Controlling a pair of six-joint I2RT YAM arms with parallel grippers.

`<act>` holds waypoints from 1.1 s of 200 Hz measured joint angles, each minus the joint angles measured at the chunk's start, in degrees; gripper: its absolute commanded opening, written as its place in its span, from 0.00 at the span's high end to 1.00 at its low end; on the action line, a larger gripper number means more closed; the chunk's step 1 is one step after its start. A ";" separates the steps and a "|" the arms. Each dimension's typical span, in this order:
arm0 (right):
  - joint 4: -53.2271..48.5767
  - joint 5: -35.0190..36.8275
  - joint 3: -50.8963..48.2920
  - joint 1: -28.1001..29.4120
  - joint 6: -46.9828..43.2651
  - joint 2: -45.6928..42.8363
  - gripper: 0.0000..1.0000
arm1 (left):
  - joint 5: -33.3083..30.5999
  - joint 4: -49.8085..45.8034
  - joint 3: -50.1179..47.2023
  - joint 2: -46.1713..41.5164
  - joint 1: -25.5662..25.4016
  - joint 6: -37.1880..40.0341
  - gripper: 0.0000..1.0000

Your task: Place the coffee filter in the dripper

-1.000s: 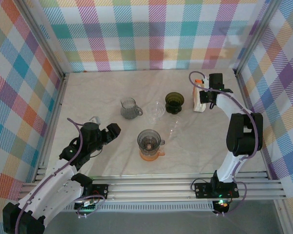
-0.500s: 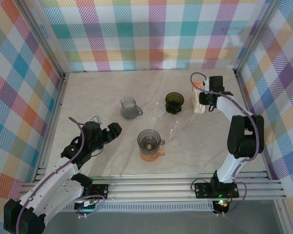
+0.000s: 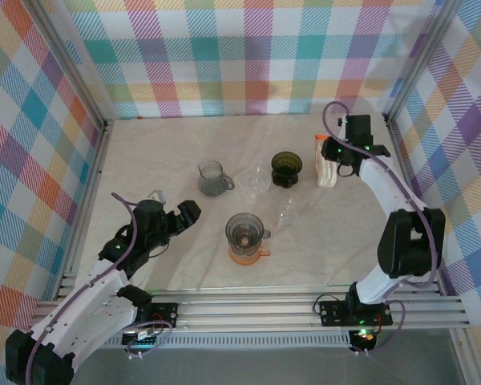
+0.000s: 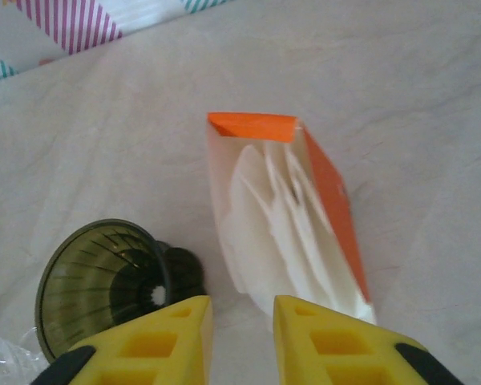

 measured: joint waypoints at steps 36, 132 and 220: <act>-5.14 0.09 6.23 1.07 -0.17 6.25 0.80 | -0.02 -0.02 0.04 0.00 0.00 0.00 0.00; -10.91 2.29 15.30 1.07 -3.19 14.51 0.80 | -0.13 -0.13 0.39 0.72 0.00 0.00 0.00; -11.78 3.69 17.00 1.07 -4.52 17.68 0.77 | -0.17 -0.09 0.39 1.64 0.00 0.00 0.00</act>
